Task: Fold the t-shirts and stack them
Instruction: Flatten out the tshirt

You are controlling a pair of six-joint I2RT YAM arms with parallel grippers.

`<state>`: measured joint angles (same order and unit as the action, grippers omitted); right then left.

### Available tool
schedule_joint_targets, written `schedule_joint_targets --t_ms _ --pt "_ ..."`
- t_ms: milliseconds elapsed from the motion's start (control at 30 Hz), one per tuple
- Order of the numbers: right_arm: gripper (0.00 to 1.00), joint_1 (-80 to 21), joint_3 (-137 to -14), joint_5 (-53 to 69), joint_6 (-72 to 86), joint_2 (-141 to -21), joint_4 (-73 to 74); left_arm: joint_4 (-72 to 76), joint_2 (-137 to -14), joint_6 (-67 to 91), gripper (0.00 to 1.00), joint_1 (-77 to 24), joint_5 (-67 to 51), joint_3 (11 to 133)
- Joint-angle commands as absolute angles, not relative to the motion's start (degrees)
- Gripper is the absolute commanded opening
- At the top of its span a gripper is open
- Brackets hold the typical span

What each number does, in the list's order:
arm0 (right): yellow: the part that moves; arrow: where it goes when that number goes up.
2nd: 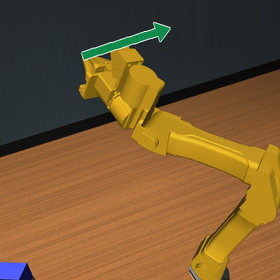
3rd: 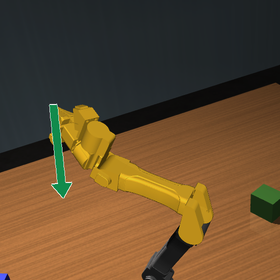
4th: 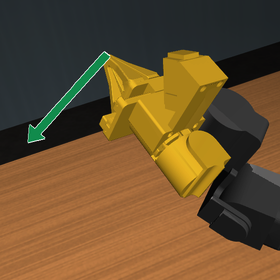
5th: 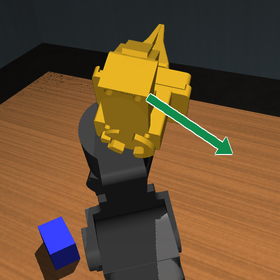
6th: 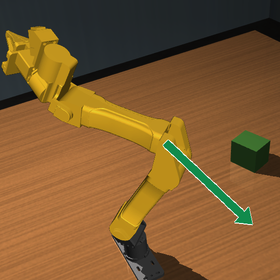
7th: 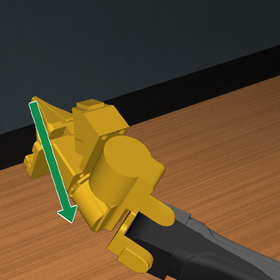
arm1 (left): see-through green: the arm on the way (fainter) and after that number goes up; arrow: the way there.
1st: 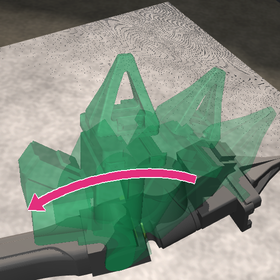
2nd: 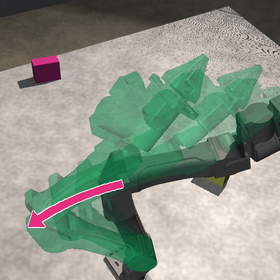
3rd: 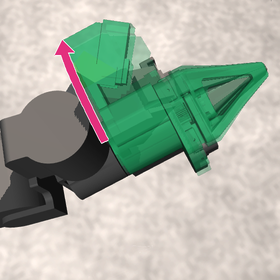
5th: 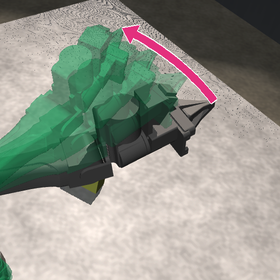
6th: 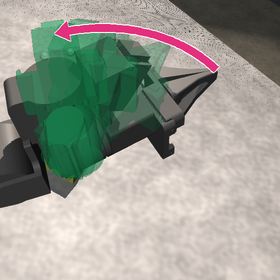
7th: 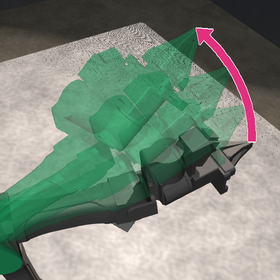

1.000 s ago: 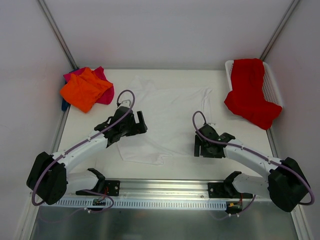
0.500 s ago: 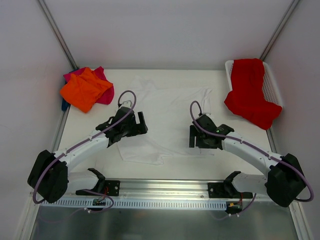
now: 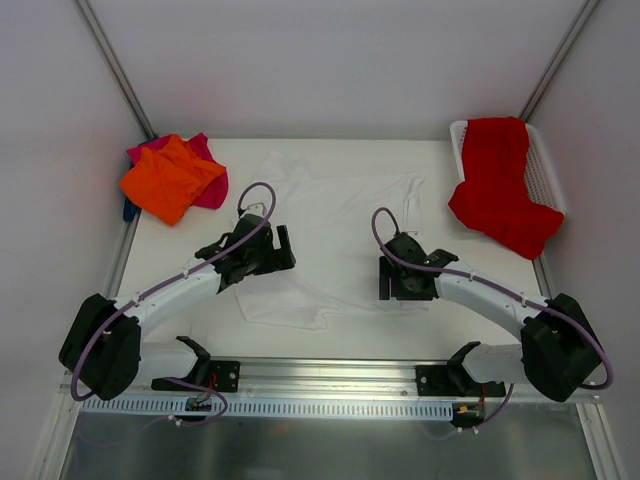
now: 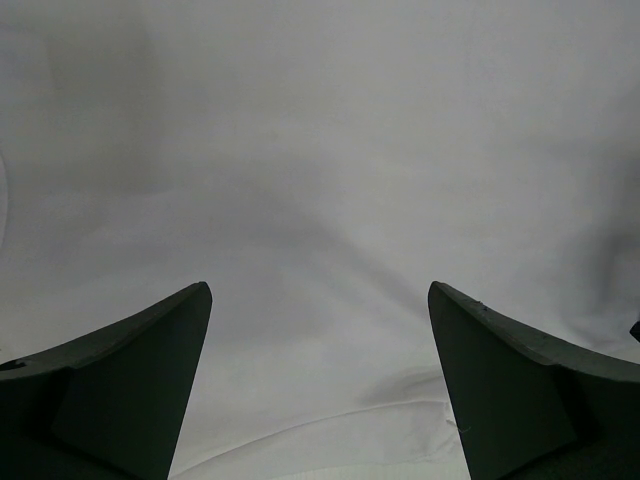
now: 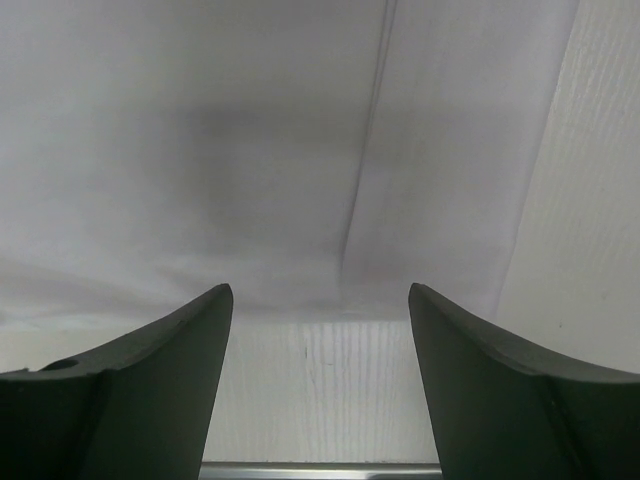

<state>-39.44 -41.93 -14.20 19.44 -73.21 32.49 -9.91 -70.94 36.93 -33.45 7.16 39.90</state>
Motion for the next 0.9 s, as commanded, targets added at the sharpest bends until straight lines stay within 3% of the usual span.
schedule_joint_targets --t_ms 0,267,467,567,700,867 --pt "0.72 -37.80 -40.17 -14.77 17.93 -74.97 29.63 -9.76 -70.66 37.27 0.91 -34.10 8.44 39.99" --pt "0.58 -34.63 -37.62 -13.27 16.44 -75.15 27.16 -9.76 -71.45 37.35 0.91 -34.10 8.70 39.99" --pt "0.41 -33.75 -37.00 -12.31 16.17 -74.53 26.54 -9.67 -72.86 37.53 0.91 -34.10 8.61 40.52" --pt "0.29 -33.66 -36.91 -12.13 16.17 -74.36 26.54 -9.67 -73.39 37.53 0.91 -34.10 8.70 40.52" --pt "0.02 -33.66 -37.18 -12.13 16.35 -73.65 27.07 -9.67 -73.91 37.62 0.91 -34.10 8.79 40.52" --pt "0.00 -33.57 -37.88 -12.83 16.35 -72.77 28.12 -9.67 -74.18 37.53 0.91 -34.19 8.88 40.52"
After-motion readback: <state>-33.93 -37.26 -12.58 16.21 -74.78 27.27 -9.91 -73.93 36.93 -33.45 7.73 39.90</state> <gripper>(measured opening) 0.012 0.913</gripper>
